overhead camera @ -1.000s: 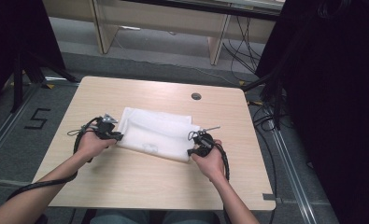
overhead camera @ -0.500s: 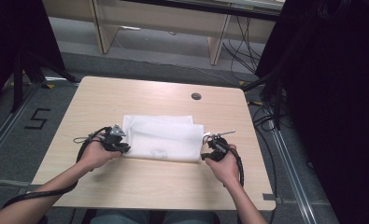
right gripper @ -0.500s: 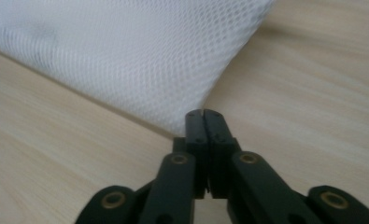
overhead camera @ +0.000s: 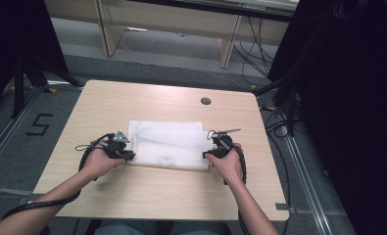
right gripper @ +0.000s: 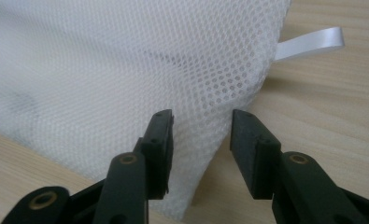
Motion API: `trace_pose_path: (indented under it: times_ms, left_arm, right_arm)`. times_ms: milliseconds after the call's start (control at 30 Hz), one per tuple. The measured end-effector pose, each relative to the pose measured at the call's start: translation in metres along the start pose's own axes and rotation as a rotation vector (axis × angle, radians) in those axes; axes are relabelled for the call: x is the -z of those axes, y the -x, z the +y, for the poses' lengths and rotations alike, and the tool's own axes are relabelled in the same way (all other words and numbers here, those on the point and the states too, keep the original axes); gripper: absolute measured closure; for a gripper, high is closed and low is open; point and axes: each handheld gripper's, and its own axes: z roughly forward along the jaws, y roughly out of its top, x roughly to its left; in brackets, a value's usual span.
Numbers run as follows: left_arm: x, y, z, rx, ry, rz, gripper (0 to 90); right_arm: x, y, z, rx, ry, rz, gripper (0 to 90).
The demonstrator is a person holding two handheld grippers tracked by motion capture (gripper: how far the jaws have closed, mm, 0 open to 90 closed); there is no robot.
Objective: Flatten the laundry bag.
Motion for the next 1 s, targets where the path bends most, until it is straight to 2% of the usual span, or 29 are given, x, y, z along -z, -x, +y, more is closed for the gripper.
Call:
trace_pose_path:
  times_ms: [133, 167, 300, 333, 433, 467, 500, 533, 567, 600, 633, 700, 733, 767, 800, 900, 933, 967, 1000]
  left_arm:
    - [0.0, 0.0, 0.0, 0.001, -0.002, 0.0, 81.5]
    - [0.0, 0.001, 0.0, 0.002, 0.001, 0.002, 81.5]
    - [0.0, 0.0, 0.0, 0.003, -0.002, 0.001, 81.4]
    - [0.0, 0.001, 0.0, 0.003, -0.003, 0.001, 81.4]
    - [-0.001, 0.001, 0.0, 0.002, -0.002, 0.004, 81.5]
    - [-0.001, 0.001, 0.0, 0.002, -0.003, 0.001, 81.5]
    - [-0.001, 0.001, 0.0, 0.002, -0.003, 0.001, 81.5]
    - [-0.001, 0.002, 0.0, 0.007, -0.003, 0.005, 81.5]
    - [0.0, 0.001, 0.0, 0.001, -0.013, -0.008, 81.5]
    - [0.0, 0.002, -0.001, 0.004, -0.01, -0.005, 81.6]
    - [0.0, 0.002, -0.001, -0.004, -0.004, 0.0, 81.6]
    - [0.0, 0.004, -0.002, 0.006, -0.003, -0.009, 81.5]
    - [0.002, 0.005, -0.003, -0.004, -0.012, -0.013, 81.5]
    - [0.001, 0.007, -0.004, 0.005, 0.005, -0.018, 81.5]
    - [0.001, 0.011, -0.004, -0.006, -0.007, -0.033, 81.4]
    - [0.002, 0.017, -0.005, -0.021, -0.015, -0.036, 81.2]
    - [0.002, 0.02, -0.005, -0.023, -0.014, -0.036, 81.0]
    - [0.003, 0.025, -0.006, -0.041, -0.016, -0.048, 80.6]
    - [0.004, 0.026, -0.006, -0.048, -0.017, -0.048, 80.1]
  right_arm:
    - [-0.005, -0.003, 0.0, -0.026, -0.028, -0.009, 62.0]
    - [-0.007, -0.002, -0.001, -0.025, -0.031, -0.01, 65.1]
    - [-0.007, -0.002, -0.001, -0.033, -0.048, -0.006, 66.9]
    - [-0.008, -0.001, -0.002, -0.022, -0.05, -0.008, 68.1]
    - [-0.007, -0.002, -0.002, -0.024, -0.055, 0.011, 79.6]
    - [-0.006, -0.006, -0.001, -0.062, -0.088, 0.022, 86.4]
    - [-0.007, -0.006, -0.001, -0.053, -0.085, 0.02, 88.8]
    - [-0.007, -0.006, -0.001, -0.053, -0.085, 0.02, 88.8]
    - [-0.007, -0.007, -0.001, -0.044, -0.095, 0.019, 89.3]
    - [-0.008, -0.008, -0.002, -0.014, -0.093, 0.017, 89.6]
    - [-0.007, -0.01, -0.002, -0.027, -0.098, 0.02, 89.6]
    - [-0.002, -0.012, -0.006, -0.028, -0.107, 0.018, 89.6]
    - [0.0, -0.01, -0.008, -0.016, -0.115, 0.016, 89.6]
    - [0.0, -0.01, -0.008, -0.016, -0.115, 0.016, 89.6]
    - [0.004, -0.008, -0.016, 0.004, -0.122, 0.015, 89.6]
    - [0.008, -0.009, -0.022, -0.008, -0.143, 0.029, 89.0]
    - [0.011, -0.008, -0.027, 0.001, -0.157, 0.032, 87.4]
    - [0.015, -0.004, -0.033, 0.029, -0.159, 0.042, 81.7]
    - [0.018, -0.005, -0.035, -0.011, -0.162, 0.034, 77.8]
